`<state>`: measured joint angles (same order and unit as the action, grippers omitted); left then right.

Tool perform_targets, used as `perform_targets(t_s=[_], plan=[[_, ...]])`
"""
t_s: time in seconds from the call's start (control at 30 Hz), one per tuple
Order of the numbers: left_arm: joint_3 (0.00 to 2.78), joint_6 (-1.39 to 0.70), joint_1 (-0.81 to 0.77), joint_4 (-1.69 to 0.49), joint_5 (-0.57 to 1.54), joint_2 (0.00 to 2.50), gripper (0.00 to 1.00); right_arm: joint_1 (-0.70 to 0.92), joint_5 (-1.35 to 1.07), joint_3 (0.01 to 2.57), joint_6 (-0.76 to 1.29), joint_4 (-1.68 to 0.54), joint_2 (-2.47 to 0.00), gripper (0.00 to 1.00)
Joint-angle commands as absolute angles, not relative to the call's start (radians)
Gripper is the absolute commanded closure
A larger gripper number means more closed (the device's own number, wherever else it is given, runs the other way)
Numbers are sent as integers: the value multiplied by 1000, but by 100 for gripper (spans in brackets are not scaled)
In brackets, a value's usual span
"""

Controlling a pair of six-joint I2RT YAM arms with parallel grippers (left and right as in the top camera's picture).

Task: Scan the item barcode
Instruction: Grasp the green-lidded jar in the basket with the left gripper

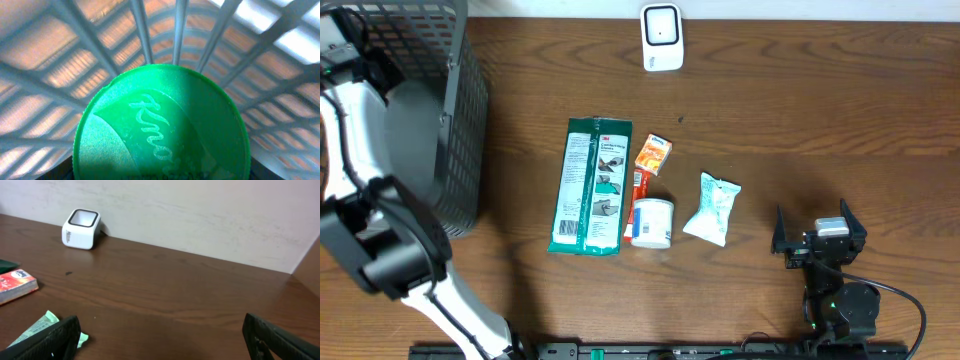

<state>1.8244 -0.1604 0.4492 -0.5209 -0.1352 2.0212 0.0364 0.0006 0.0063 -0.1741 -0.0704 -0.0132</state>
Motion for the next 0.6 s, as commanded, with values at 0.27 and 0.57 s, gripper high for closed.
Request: perform_targets(t_s=[0.27,0.57], plan=[[1835,-284,426,-748,-83,1589,46,31,10,6,-184,-75,-11,1],[1835,-324,152,-1053,-37,1385,46,31,10,6,-184,-75,-11,1]])
